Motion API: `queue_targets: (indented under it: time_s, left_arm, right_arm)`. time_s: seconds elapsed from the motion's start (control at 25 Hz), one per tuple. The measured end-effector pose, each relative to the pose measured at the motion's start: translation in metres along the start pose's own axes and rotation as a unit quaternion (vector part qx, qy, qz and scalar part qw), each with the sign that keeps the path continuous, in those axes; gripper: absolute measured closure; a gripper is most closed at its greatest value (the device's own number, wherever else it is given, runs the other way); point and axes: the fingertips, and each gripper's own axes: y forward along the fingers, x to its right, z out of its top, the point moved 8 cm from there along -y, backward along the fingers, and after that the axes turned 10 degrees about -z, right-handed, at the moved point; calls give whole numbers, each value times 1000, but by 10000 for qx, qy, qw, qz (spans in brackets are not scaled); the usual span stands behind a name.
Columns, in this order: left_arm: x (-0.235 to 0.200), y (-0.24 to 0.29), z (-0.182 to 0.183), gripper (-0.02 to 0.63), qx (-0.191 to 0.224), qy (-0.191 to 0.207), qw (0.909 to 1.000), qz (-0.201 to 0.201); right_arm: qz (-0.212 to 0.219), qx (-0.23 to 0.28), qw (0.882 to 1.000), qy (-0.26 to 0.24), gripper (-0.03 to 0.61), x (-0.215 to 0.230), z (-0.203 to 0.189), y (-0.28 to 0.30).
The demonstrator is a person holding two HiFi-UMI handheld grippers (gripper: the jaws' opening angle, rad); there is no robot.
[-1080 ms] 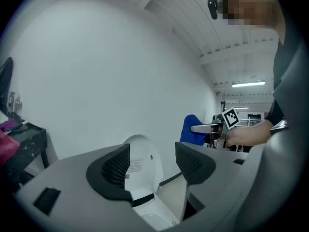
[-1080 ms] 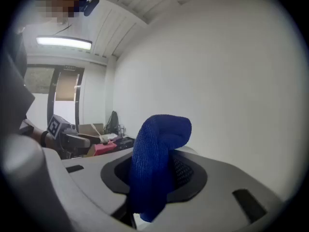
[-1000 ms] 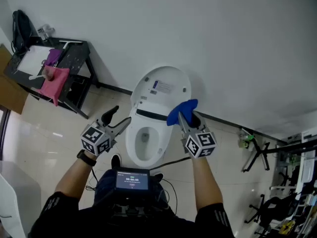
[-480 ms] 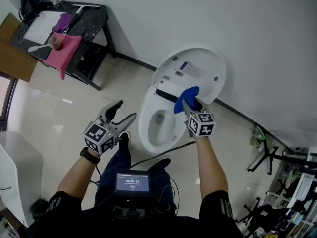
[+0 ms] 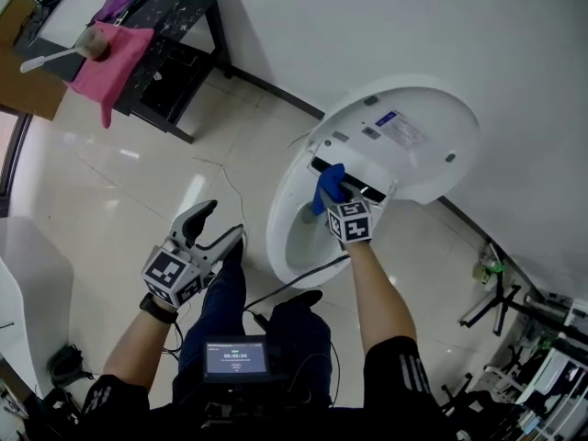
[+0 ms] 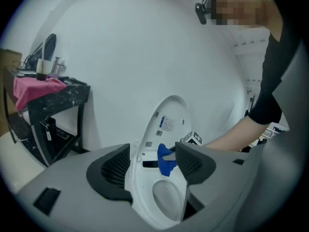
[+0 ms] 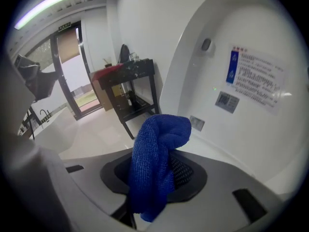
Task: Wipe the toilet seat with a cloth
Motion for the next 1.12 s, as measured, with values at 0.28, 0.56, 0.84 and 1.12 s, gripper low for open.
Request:
queue_targets:
  time_s: [0.28, 0.56, 0.84, 1.12]
  left_arm:
    - [-29, -20, -29, 327, -13, -269, 9986, 459]
    - [-40, -25, -54, 327, 111, -401, 9975, 563]
    - [-42, -22, -63, 327, 183, -588, 9963, 608]
    - [-38, -22, -70, 328, 164, -662, 9957, 630]
  right_arm:
    - [139, -665, 9970, -375, 431, -23, -51, 91]
    - [44, -1050, 9921, -680, 431, -37, -66, 135]
    - [205, -1259, 9864, -1036, 430, -55, -101, 158]
    - [559, -1270, 9859, -935, 430, -88, -113, 151]
